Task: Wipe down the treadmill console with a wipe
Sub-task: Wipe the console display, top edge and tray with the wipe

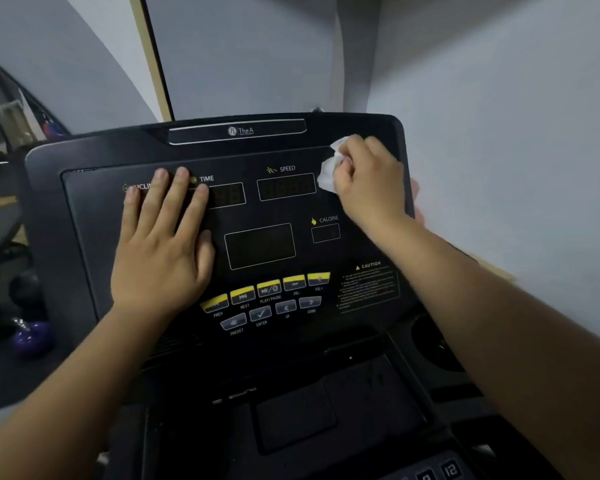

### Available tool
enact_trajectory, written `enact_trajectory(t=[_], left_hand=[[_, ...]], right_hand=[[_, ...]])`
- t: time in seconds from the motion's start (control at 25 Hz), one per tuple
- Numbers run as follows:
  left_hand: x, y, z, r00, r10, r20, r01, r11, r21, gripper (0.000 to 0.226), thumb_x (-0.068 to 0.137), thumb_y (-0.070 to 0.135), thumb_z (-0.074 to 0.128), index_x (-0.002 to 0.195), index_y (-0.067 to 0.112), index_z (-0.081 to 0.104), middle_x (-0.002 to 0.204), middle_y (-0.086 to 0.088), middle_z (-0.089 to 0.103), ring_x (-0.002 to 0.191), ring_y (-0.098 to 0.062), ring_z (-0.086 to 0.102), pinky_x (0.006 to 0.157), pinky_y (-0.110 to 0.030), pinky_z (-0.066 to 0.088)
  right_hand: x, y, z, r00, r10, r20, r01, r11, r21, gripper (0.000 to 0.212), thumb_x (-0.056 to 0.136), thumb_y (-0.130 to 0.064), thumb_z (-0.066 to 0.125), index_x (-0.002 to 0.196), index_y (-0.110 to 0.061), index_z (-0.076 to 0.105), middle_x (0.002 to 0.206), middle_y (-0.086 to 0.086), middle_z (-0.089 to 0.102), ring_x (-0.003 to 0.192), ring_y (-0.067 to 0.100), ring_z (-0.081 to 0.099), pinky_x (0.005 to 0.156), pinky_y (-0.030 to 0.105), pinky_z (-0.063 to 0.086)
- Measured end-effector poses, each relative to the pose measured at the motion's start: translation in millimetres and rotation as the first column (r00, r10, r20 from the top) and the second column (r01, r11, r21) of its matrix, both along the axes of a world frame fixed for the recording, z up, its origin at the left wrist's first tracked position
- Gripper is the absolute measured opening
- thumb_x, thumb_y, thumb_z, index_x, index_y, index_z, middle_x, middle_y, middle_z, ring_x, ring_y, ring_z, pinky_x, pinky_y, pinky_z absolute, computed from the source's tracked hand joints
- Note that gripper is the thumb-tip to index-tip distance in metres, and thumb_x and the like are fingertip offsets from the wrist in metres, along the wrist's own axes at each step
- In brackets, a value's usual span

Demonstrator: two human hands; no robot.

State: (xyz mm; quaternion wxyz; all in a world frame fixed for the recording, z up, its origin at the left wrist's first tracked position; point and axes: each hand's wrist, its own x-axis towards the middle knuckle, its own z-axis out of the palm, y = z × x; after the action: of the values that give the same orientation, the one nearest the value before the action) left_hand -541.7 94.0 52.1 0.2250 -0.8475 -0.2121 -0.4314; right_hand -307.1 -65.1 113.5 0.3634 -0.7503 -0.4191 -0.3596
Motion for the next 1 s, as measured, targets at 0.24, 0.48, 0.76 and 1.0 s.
enact_trajectory(t=[0.24, 0.48, 0.76, 1.0], left_hand=[[-1, 1, -1, 1.0, 0.01, -0.01, -0.01, 1.0, -0.006, 0.057, 0.099, 0.034, 0.034, 0.151, 0.01, 0.037, 0.16, -0.015, 0.029, 0.151, -0.033, 0.018, 0.122, -0.054, 0.011], [0, 0, 1, 1.0, 0.018, -0.022, -0.019, 1.0, -0.011, 0.058, 0.098, 0.034, 0.035, 0.151, 0.011, 0.036, 0.16, -0.015, 0.028, 0.152, -0.033, 0.017, 0.122, -0.054, 0.011], [-1, -3, 2, 0.999, 0.034, -0.036, -0.035, 0.999, -0.026, 0.057, 0.098, 0.034, 0.034, 0.151, 0.011, 0.036, 0.16, -0.014, 0.029, 0.152, -0.032, 0.018, 0.123, -0.054, 0.012], [-2, -5, 3, 0.998, 0.036, -0.048, -0.038, 0.998, -0.047, 0.058, 0.098, 0.034, 0.037, 0.152, 0.011, 0.036, 0.16, -0.015, 0.029, 0.151, -0.033, 0.018, 0.123, -0.054, 0.011]], right_hand=[[-55, -37, -107, 0.89, 0.326, 0.318, -0.232, 0.926, -0.298, 0.013, 0.085, -0.003, 0.056, 0.078, -0.008, 0.066, 0.079, 0.009, 0.063, 0.062, 0.021, 0.055, 0.042, 0.029, 0.043], [37, -46, -45, 0.995, -0.077, 0.064, 0.079, 0.997, -0.021, 0.021, 0.085, -0.014, 0.043, 0.09, -0.01, 0.063, 0.085, 0.01, 0.061, 0.068, 0.028, 0.057, 0.056, 0.028, 0.037], [-10, 8, -34, 1.0, -0.007, 0.021, 0.007, 1.0, 0.003, 0.03, 0.089, -0.022, 0.038, 0.1, -0.009, 0.062, 0.091, 0.011, 0.06, 0.06, 0.022, 0.052, 0.051, 0.021, 0.029], [17, -43, -68, 0.978, 0.042, 0.205, -0.008, 0.987, -0.163, 0.028, 0.083, -0.017, 0.042, 0.093, -0.007, 0.065, 0.085, 0.014, 0.058, 0.055, 0.03, 0.055, 0.048, 0.025, 0.037]])
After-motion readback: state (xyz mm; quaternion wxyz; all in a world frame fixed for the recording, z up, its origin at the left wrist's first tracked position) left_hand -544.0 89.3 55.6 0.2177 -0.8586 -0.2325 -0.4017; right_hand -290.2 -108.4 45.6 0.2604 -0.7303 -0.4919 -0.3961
